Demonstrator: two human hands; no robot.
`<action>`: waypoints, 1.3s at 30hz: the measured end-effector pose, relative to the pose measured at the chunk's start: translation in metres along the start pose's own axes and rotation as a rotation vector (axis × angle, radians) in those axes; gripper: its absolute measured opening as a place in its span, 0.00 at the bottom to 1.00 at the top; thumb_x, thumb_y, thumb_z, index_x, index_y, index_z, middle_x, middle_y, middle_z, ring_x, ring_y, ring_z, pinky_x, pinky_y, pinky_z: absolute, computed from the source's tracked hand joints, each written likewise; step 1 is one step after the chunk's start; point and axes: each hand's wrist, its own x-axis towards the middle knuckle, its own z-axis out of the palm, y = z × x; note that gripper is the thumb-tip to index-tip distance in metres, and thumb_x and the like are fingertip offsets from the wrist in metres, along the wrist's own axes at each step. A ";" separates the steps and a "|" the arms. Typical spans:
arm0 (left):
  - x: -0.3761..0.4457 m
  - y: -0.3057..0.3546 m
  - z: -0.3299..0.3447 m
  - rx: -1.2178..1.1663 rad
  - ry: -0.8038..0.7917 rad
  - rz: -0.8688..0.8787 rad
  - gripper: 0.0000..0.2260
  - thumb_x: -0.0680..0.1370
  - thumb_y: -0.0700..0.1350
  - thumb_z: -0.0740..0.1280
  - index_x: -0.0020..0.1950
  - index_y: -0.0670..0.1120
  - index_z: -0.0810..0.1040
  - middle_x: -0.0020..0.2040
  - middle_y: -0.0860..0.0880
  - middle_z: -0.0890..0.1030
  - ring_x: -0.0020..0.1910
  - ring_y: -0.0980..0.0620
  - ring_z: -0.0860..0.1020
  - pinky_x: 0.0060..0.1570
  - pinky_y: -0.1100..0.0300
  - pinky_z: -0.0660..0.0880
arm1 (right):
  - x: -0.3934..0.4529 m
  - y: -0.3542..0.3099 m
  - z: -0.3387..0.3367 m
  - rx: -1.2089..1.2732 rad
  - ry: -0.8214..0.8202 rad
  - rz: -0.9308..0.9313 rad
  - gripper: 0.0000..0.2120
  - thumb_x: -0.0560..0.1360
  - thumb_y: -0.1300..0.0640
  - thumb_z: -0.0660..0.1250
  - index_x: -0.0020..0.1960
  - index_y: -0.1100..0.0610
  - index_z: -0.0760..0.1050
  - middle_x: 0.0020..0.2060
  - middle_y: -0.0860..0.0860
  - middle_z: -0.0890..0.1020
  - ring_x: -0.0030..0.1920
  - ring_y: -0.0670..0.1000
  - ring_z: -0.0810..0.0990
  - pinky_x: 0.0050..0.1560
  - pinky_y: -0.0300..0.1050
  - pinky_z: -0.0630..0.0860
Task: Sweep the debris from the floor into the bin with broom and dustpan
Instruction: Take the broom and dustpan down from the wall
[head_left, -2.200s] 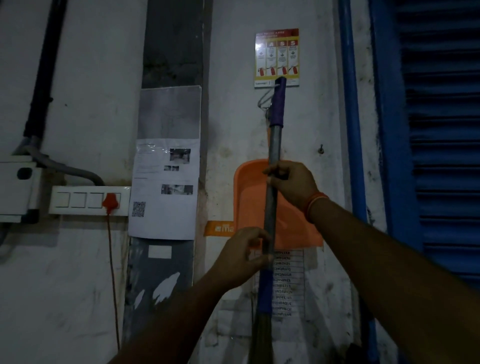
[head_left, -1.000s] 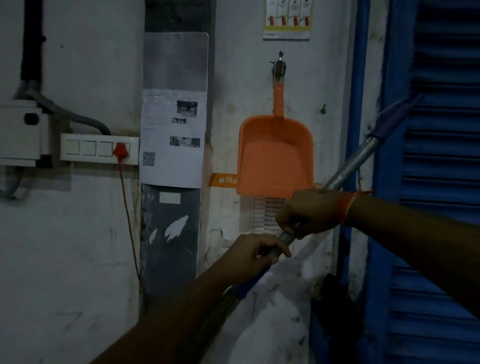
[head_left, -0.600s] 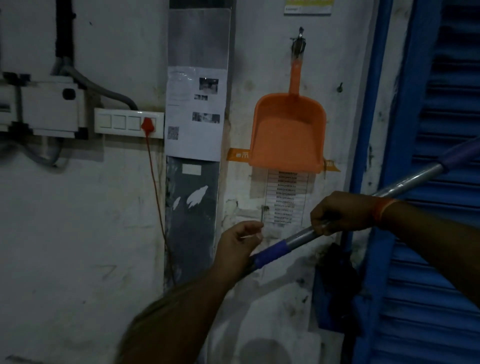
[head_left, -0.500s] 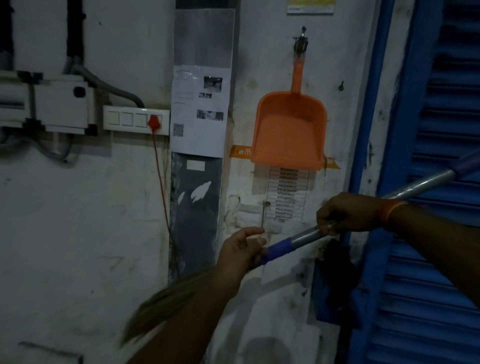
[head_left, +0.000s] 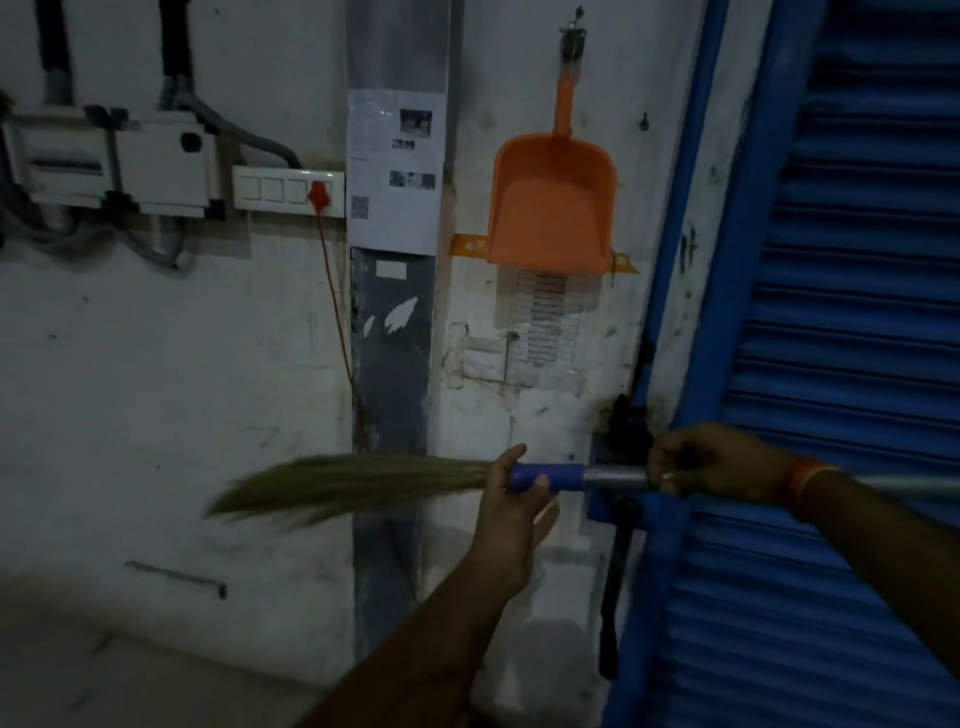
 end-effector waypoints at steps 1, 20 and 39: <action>-0.006 -0.003 0.004 0.001 0.012 0.046 0.18 0.80 0.38 0.68 0.67 0.53 0.73 0.67 0.43 0.76 0.63 0.43 0.79 0.58 0.53 0.79 | -0.011 0.000 0.008 0.045 0.024 0.005 0.09 0.73 0.64 0.71 0.43 0.51 0.82 0.39 0.52 0.84 0.39 0.49 0.82 0.43 0.43 0.80; -0.036 0.050 0.015 0.542 -0.072 0.500 0.16 0.80 0.36 0.67 0.59 0.57 0.80 0.61 0.45 0.75 0.56 0.38 0.79 0.57 0.37 0.79 | -0.033 -0.033 0.043 0.494 0.312 -0.052 0.09 0.74 0.69 0.69 0.54 0.65 0.80 0.51 0.62 0.83 0.46 0.48 0.82 0.43 0.38 0.79; -0.019 0.047 0.011 1.184 -0.441 0.646 0.15 0.79 0.37 0.65 0.61 0.49 0.82 0.59 0.49 0.82 0.57 0.55 0.78 0.59 0.62 0.75 | 0.049 -0.080 0.026 0.336 0.319 -0.251 0.10 0.74 0.67 0.70 0.53 0.59 0.83 0.48 0.53 0.85 0.51 0.48 0.83 0.54 0.41 0.78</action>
